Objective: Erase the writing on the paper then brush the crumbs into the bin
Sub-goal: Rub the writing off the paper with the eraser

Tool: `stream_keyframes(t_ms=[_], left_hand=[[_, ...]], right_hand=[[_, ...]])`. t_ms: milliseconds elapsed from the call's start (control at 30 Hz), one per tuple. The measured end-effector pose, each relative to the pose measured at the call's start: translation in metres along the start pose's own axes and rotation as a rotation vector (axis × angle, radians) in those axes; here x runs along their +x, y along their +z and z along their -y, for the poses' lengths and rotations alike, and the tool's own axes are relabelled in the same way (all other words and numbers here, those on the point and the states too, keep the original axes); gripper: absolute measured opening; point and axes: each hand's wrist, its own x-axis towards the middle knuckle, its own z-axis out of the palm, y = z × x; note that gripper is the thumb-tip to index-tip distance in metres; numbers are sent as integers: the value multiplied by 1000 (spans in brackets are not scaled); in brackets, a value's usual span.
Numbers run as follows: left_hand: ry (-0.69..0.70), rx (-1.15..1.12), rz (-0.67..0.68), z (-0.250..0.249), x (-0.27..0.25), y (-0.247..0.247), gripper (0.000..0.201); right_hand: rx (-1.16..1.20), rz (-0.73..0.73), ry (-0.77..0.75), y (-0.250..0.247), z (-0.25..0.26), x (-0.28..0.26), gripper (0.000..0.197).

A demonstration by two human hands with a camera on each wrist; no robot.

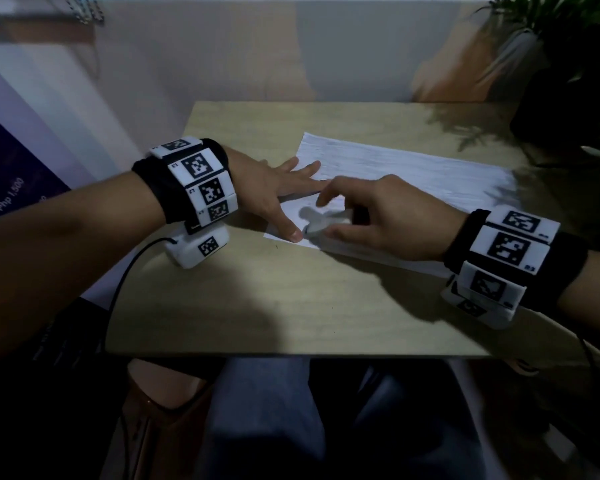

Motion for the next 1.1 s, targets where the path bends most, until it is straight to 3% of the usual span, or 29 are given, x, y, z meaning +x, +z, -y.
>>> stream_keyframes(t_ms=[200,333,533,667,800,933,1100], left_hand=[[-31,20,-1,0,3,0,103],[-20,14,-8,0,4,1,105],[-37,19,0,-2,1,0,104],[-29,17,-4,-1,2,0,104],[-30,11,1,0,1,0,103],[-31,8,-4,0,0,0,103],[-30,8,-4,0,0,0,104]], right_hand=[[20,80,-5,-1,-2,1,14],[17,-14,-89,4,-1,5,24],[-69,43,-99,3,-2,4,25],[-18,-6,-127,3,2,4,41],[-85,66,-147,4,1,4,23],[-48,-11,-109,3,0,4,26],[-59,66,-90,5,4,6,26]])
